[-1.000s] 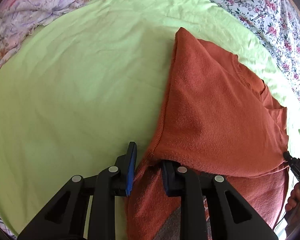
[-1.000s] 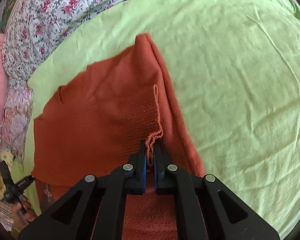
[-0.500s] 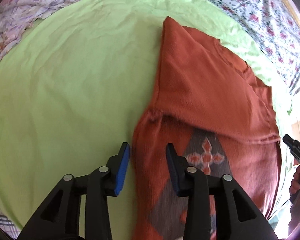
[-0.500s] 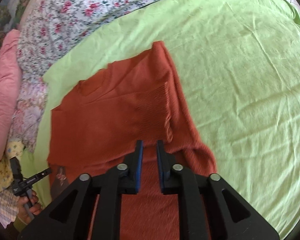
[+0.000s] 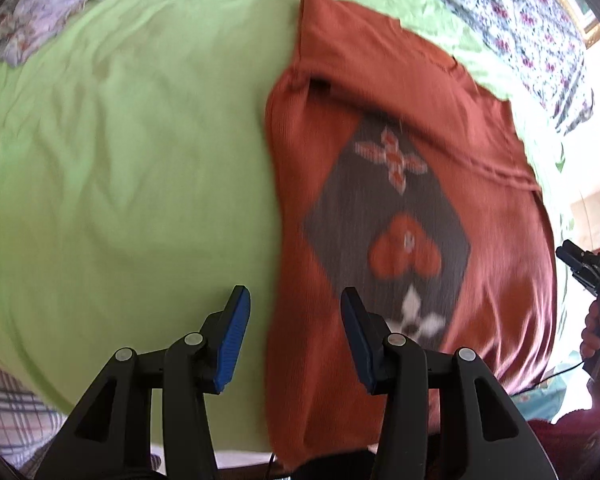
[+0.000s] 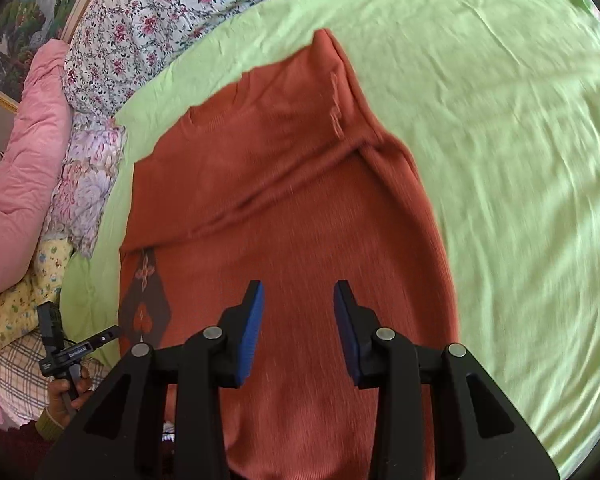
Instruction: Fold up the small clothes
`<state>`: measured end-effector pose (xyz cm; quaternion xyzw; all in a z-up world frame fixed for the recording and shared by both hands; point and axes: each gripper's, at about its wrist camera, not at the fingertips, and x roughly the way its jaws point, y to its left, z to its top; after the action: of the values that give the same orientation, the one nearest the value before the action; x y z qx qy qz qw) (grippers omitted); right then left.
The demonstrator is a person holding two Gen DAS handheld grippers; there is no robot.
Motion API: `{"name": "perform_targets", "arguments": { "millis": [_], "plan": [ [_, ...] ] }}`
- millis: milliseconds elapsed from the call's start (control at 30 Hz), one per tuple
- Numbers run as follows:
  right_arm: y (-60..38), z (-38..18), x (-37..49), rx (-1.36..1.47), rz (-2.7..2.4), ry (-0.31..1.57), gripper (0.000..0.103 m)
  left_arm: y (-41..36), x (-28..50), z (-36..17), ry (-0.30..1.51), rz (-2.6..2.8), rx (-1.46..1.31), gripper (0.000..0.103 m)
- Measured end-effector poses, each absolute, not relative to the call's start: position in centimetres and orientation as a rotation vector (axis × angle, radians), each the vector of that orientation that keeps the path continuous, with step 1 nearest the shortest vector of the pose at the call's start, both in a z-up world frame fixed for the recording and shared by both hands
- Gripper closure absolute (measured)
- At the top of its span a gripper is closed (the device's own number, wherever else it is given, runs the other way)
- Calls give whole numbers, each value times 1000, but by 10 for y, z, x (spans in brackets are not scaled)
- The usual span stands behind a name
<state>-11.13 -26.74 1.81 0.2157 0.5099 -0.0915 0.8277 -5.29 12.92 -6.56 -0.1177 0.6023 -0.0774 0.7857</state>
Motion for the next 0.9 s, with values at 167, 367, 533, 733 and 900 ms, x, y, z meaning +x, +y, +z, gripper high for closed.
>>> {"name": "perform_targets", "arguments": {
  "millis": [167,367,533,733,900],
  "plan": [
    [-270,18,-143,476,-210,1104,65,128,-85,-74,1334,-194,-260,49],
    [-276,20,-192,502,-250,1122,53,123,-116,-85,1371,-227,-260,46],
    [-284,15,-231,533,-294,1150,53,118,-129,-93,1379,-247,-278,45],
    [-271,-2,-255,536,-267,1200,53,119,-136,-99,1410,-297,-320,45],
    [-259,-6,-253,477,-244,1213,53,109,-136,-101,1420,-322,-252,55]
  ]
}}
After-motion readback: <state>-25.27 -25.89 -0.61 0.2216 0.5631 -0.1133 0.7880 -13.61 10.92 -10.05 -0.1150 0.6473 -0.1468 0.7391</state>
